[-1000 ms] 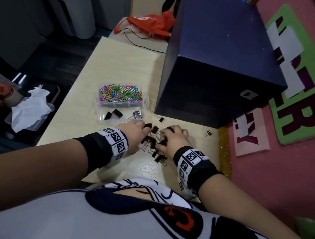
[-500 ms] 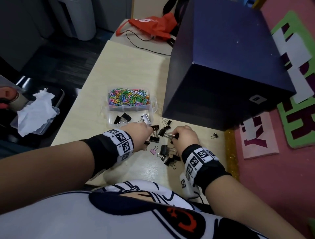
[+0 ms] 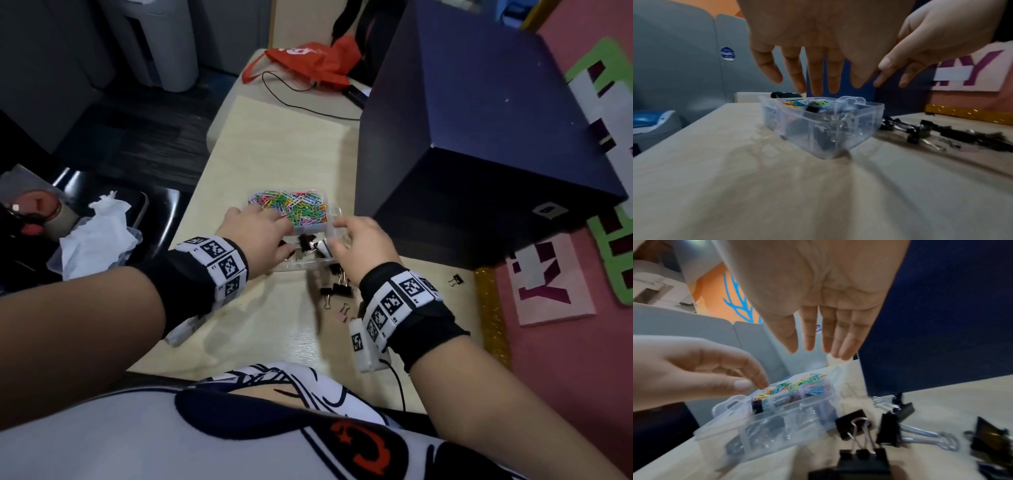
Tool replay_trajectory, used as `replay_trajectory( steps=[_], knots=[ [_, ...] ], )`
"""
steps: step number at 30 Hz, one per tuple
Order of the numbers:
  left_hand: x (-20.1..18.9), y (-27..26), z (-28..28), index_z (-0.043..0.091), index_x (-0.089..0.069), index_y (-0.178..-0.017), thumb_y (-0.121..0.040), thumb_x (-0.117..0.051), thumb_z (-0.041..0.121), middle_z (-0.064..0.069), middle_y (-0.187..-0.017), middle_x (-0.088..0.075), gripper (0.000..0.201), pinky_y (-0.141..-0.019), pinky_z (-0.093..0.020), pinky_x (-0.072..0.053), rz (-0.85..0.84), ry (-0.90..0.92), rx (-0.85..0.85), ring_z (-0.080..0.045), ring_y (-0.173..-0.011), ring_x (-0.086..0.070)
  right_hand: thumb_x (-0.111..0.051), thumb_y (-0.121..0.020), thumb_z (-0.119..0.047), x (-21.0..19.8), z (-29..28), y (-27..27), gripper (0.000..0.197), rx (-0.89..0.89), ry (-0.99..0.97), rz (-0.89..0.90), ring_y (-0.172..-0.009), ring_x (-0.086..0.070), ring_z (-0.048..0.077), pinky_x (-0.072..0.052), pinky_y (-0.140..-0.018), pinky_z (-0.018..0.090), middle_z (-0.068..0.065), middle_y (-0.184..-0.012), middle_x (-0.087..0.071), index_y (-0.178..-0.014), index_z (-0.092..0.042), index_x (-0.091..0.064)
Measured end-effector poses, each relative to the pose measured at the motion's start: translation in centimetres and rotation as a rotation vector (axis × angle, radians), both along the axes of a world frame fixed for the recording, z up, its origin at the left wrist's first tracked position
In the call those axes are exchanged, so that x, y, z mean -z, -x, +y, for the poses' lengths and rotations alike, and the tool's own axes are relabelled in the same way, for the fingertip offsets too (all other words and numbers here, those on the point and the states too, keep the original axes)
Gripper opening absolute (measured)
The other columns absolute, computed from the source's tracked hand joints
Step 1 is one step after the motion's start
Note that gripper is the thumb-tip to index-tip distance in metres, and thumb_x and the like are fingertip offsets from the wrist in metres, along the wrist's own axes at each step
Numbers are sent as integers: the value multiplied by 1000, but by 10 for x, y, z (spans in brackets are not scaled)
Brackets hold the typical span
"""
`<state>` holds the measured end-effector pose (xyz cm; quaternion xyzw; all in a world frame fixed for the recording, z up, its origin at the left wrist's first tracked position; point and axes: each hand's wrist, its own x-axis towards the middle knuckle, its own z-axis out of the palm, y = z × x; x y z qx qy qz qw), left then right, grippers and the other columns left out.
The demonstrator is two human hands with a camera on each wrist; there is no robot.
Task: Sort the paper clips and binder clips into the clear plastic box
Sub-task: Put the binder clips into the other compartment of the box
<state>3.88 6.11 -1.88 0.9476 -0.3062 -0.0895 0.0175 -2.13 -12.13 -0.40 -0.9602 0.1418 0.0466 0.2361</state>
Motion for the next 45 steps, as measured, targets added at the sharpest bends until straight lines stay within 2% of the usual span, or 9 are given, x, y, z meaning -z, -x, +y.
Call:
replay_trajectory(
  steps=[6,8,11,15,23,29,34,40,45],
  knots=[
    [14,26,-14,14,-61,-110,-86,-51,24,-10,-110,-56,27,-78,-43,-50,-14,139,372,-32,-100,-53,-53,-89,-40,31,-30,24,56,-25,215,449,-135,-32,32,-34,-108,43,1,-154,-21,-140,-34,-32],
    [19,36,-27,18,-56,-120,-89,-49,22,-6,-119,-51,32,-86,-41,-49,48,66,495,-27,-107,-50,-50,-91,-40,39,-35,35,54,-82,224,486,-139,-24,32,-29,-111,43,-5,-159,-9,-141,-39,-30],
    [28,45,-45,22,-39,-136,-91,-48,19,-6,-135,-39,47,-93,-47,-48,97,-50,588,-28,-121,-42,-45,-94,-31,46,-39,49,47,-43,207,423,-134,-28,28,-31,-107,37,-1,-155,-19,-140,-33,-36],
    [35,45,-58,28,-33,-140,-90,-52,19,-8,-128,-42,55,-88,-46,-51,112,-141,588,-31,-116,-47,-47,-93,-22,51,-41,65,38,-24,250,326,-122,-37,26,-37,-97,34,5,-137,-38,-131,-22,-46],
    [35,42,-66,17,-41,-130,-89,-54,11,-10,-114,-51,44,-68,-35,-43,186,-195,405,-29,-97,-59,-60,-84,-20,51,-58,65,14,-9,134,315,-108,-45,21,-40,-85,24,0,-113,-43,-97,-22,-57],
    [31,48,-73,14,-53,-119,-90,-52,49,-6,-114,-52,45,-70,-35,-45,182,-203,324,-28,-101,-58,-67,-80,-26,49,-65,54,8,64,40,277,-87,-53,14,-42,-76,19,-5,-104,-44,-82,-25,-59],
    [31,51,-76,10,-51,-120,-94,-48,25,-9,-116,-52,30,-71,-37,-48,177,-238,314,-30,-98,-58,-69,-80,-23,43,-67,49,7,36,-24,229,-68,-45,-2,-35,-68,10,-7,-101,-44,-83,-23,-64],
    [32,45,-68,16,-43,-126,-94,-46,22,-11,-115,-51,33,-70,-38,-47,240,-219,320,-32,-98,-58,-68,-81,-20,36,-66,40,9,1,-27,281,-80,-54,5,-40,-76,17,-4,-106,-47,-90,-22,-68],
    [22,37,-58,32,-43,-136,-99,-40,38,-7,-122,-43,38,-87,-36,-48,201,-85,450,-26,-106,-53,-69,-77,-27,43,-64,44,48,-139,99,398,-112,-44,21,-43,-98,32,-1,-119,-41,-122,-31,-53]
  ],
)
